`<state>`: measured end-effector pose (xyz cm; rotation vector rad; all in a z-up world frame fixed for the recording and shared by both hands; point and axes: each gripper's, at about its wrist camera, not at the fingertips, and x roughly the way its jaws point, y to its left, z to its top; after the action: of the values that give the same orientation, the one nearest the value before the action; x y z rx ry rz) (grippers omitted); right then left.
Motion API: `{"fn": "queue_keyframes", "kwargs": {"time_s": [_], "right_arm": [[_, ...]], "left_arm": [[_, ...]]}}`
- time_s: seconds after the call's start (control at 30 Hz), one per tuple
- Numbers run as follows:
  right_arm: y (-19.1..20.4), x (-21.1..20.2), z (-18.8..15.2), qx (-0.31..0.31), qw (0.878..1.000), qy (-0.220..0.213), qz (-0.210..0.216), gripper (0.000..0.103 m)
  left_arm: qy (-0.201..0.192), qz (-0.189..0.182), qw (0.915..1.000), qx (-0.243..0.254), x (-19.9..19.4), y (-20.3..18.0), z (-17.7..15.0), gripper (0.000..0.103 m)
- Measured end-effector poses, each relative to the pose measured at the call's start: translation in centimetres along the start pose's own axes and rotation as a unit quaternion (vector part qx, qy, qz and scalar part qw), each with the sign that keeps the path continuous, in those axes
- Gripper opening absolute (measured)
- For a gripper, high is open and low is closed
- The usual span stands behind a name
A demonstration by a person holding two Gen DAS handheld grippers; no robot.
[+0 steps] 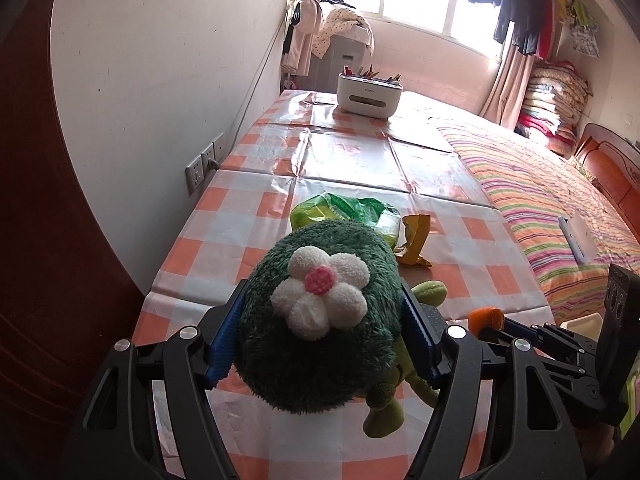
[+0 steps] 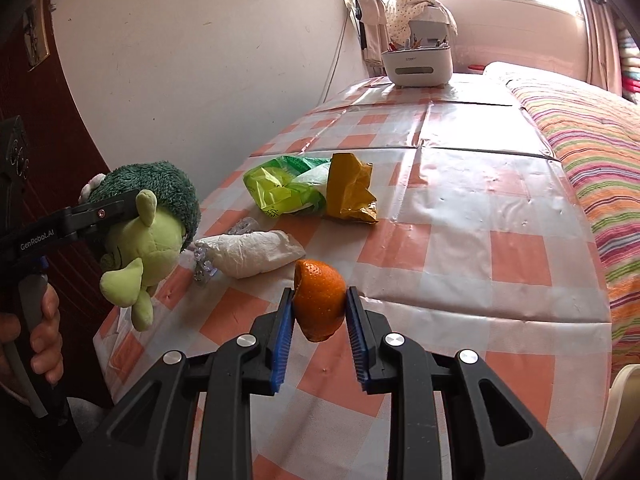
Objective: Collect trash
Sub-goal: 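Carry the plush toy and orange peel over the cream bin and release both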
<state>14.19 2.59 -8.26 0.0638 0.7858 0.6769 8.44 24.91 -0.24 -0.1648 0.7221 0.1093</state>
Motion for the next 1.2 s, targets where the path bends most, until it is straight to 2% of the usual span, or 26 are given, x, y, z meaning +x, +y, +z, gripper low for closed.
{"fn": "queue_keyframes", "kwargs": {"time_s": [0.27,0.53,0.9,1.2], "right_arm": [[-2.8,-2.3,-0.7,0.035,0.999,-0.02,-0.033,0.025],[-6.7,-5.7,-2.0,0.089,0.99,-0.053,-0.093,0.025],[-11.1,-9.6,-4.4,0.15,0.976,-0.083,-0.134,0.025],[-13.2,-11.8,-6.1,0.184,0.965,-0.099,-0.159,0.025]], "left_arm": [[0.0,-0.047,0.9987,0.021,0.0,-4.4,0.3,0.069],[0.002,-0.101,0.9936,0.051,0.0,-9.3,0.1,0.069],[0.013,-0.162,0.981,0.107,0.2,-16.6,-1.1,0.07],[0.029,-0.188,0.9725,0.134,0.6,-20.4,-2.4,0.07]]}}
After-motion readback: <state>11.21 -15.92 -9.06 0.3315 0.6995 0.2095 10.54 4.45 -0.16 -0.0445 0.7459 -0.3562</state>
